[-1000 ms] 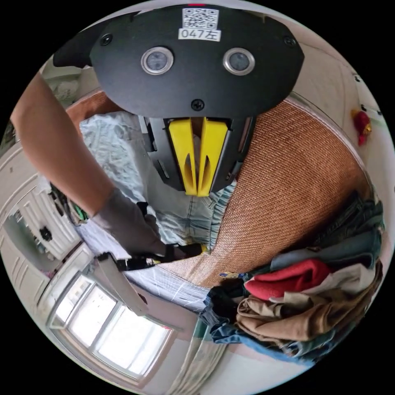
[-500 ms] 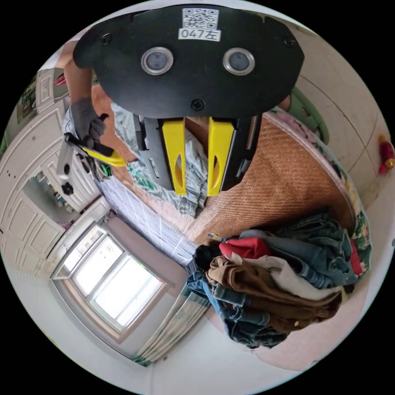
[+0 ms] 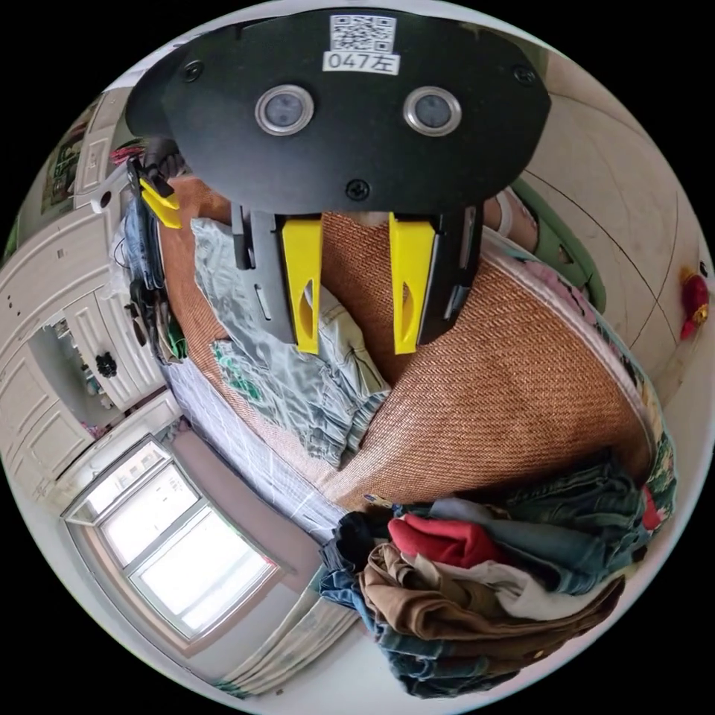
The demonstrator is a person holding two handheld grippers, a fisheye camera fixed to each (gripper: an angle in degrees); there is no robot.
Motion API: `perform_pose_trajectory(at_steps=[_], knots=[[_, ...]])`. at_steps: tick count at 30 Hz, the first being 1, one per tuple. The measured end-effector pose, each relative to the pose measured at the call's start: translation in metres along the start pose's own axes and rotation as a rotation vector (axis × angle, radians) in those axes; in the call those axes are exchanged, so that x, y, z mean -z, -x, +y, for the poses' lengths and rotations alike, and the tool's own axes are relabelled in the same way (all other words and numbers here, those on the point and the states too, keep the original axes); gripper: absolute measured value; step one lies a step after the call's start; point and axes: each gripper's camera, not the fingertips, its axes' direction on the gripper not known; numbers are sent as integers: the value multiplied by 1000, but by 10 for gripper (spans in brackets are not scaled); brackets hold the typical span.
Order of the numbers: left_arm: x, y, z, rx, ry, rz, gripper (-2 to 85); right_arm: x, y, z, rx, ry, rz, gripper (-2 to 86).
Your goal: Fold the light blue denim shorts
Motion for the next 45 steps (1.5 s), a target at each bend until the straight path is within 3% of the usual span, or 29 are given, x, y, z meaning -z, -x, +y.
perform_pose_trajectory(at_steps=[5, 8, 16, 22, 31, 45], knots=[[13, 12, -11, -34, 4, 40, 54, 7, 15, -6, 123, 74, -1, 59], [35, 23, -14, -34, -37, 70, 49, 1, 21, -4, 153, 173, 20, 37], [122, 51, -8, 31, -193, 44, 41, 53, 37, 19, 143, 205, 95, -11], [138, 69, -19, 69, -163, 95, 42, 96, 77, 19, 184, 28, -12, 17], [170, 73, -29, 83, -169, 140, 42, 57, 138, 5, 351, 229, 83, 6], [207, -28, -19, 1, -217, 170, 41, 120, 159, 0, 334, 129, 113, -10]])
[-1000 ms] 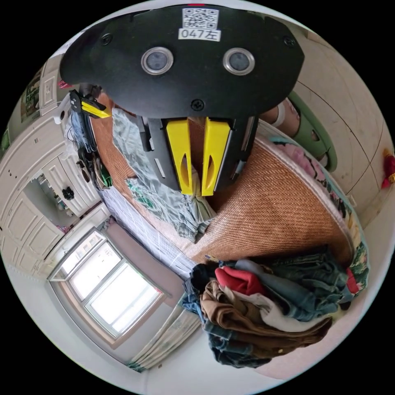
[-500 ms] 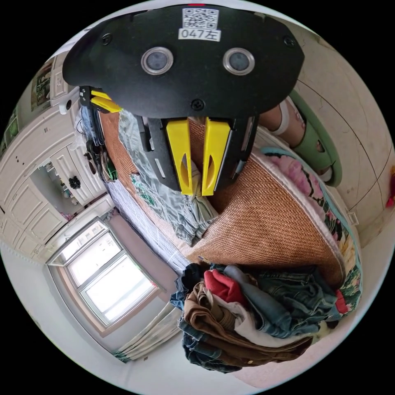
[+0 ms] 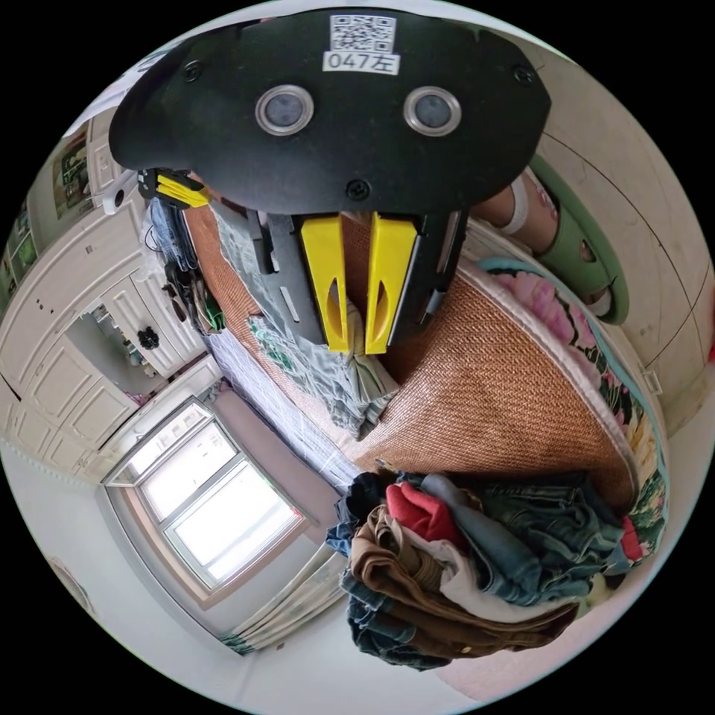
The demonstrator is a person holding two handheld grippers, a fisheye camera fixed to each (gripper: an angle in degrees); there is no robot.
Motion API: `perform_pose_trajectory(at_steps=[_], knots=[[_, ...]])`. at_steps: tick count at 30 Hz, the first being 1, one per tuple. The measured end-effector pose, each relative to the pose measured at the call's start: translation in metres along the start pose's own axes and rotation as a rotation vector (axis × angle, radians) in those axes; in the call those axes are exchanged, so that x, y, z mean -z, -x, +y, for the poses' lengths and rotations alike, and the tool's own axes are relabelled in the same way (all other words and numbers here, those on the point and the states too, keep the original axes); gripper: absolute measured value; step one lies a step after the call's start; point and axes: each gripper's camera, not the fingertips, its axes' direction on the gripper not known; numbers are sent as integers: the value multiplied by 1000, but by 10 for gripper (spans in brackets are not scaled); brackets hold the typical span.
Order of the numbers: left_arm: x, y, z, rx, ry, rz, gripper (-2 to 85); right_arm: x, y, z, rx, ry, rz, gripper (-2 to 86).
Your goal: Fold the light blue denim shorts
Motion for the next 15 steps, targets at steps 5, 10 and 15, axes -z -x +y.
perform_pose_trajectory(at_steps=[5, 10, 15], knots=[[6, -76, 21, -76, -45, 34, 41, 28, -5, -7, -4, -41, 53, -10], [22, -176, 57, -177, -54, 18, 42, 64, -9, -13, 2, -94, 125, -10], [24, -289, 108, -484, 88, -47, 58, 98, -22, -14, 1, -138, 171, -9]])
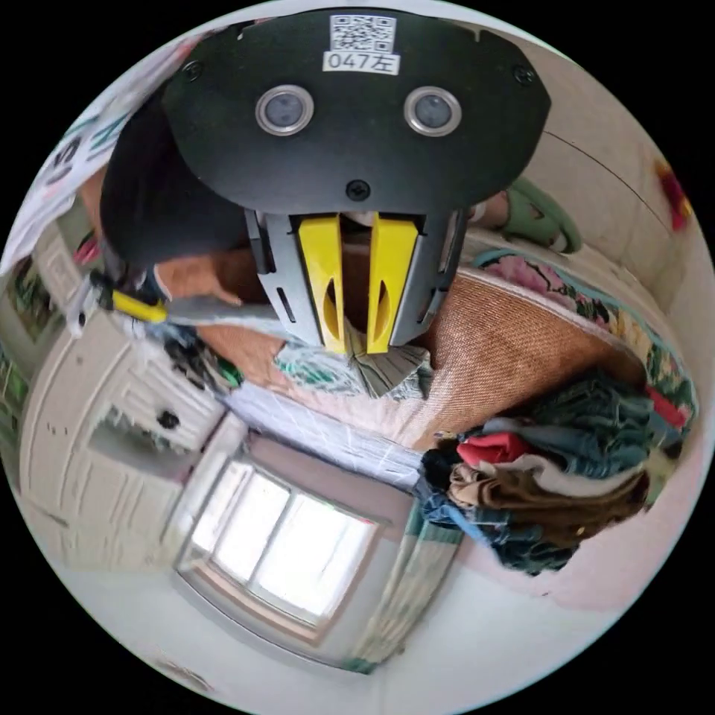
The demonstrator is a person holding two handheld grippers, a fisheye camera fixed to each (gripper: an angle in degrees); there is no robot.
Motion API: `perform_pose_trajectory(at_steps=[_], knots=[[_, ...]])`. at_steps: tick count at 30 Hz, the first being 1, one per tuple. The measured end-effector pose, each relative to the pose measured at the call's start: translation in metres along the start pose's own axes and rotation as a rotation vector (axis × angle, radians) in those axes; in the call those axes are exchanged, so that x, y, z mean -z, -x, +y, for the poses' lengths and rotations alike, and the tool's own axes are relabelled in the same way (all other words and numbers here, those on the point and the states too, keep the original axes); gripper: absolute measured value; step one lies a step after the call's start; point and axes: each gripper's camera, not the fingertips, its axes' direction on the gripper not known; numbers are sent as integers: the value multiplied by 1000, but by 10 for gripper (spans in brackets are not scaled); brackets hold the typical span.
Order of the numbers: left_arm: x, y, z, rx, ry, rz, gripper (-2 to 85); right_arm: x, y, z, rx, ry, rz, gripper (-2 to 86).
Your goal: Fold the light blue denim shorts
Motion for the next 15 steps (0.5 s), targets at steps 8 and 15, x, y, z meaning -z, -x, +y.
perform_pose_trajectory(at_steps=[8, 15], knots=[[-46, -178, 68, -743, 184, -104, 112, -9, -29, 10, -94, 38, 19, -9], [-151, -298, 73, -1178, 262, -86, 113, -22, -54, 5, -167, 44, 8, -9]])
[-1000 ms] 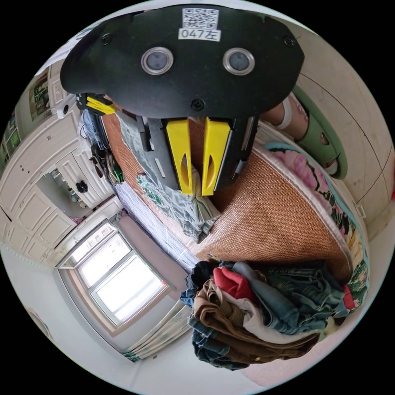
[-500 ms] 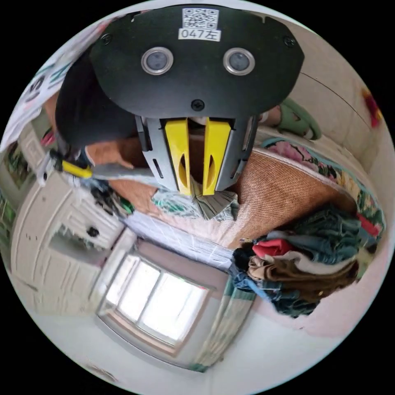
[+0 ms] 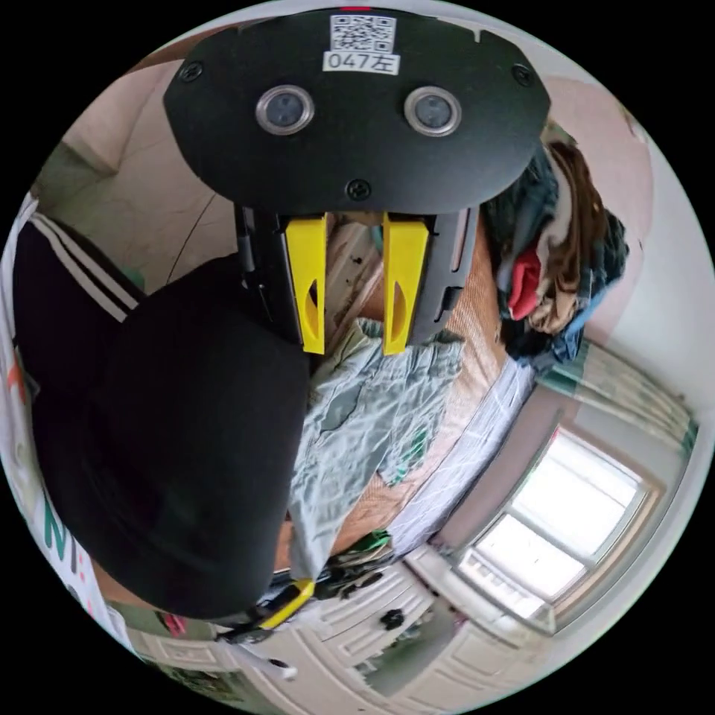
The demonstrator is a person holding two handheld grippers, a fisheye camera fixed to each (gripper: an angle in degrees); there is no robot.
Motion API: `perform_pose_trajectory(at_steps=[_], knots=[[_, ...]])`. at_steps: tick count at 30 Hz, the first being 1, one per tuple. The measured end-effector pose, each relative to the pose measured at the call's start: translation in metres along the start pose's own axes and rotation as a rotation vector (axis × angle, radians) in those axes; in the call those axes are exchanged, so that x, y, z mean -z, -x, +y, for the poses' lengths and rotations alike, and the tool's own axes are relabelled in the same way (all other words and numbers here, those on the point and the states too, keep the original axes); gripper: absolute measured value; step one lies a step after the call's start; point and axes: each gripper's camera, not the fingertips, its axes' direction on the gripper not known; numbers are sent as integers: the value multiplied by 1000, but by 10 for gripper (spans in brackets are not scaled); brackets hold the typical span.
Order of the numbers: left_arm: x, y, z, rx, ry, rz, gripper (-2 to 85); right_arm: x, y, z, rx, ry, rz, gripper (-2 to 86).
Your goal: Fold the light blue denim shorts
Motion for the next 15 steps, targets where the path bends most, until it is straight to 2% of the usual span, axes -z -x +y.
perform_pose_trajectory(at_steps=[5, 7, 9, 13, 15], knots=[[-102, -24, -51, -282, 167, -35, 79, -15, -11, -6, 3, 19, 11, -9], [-121, -20, -59, -289, 180, -26, 58, -19, -17, -8, 3, 20, 23, -9], [-125, 6, -64, -208, 150, 16, 41, -21, -25, -12, -5, 13, 40, -9], [-120, 137, -30, 190, -72, 267, 26, -34, -57, -47, -22, -7, 133, -8], [-139, 198, -3, 354, -123, 390, 25, -50, -78, -74, -39, -6, 146, -8]])
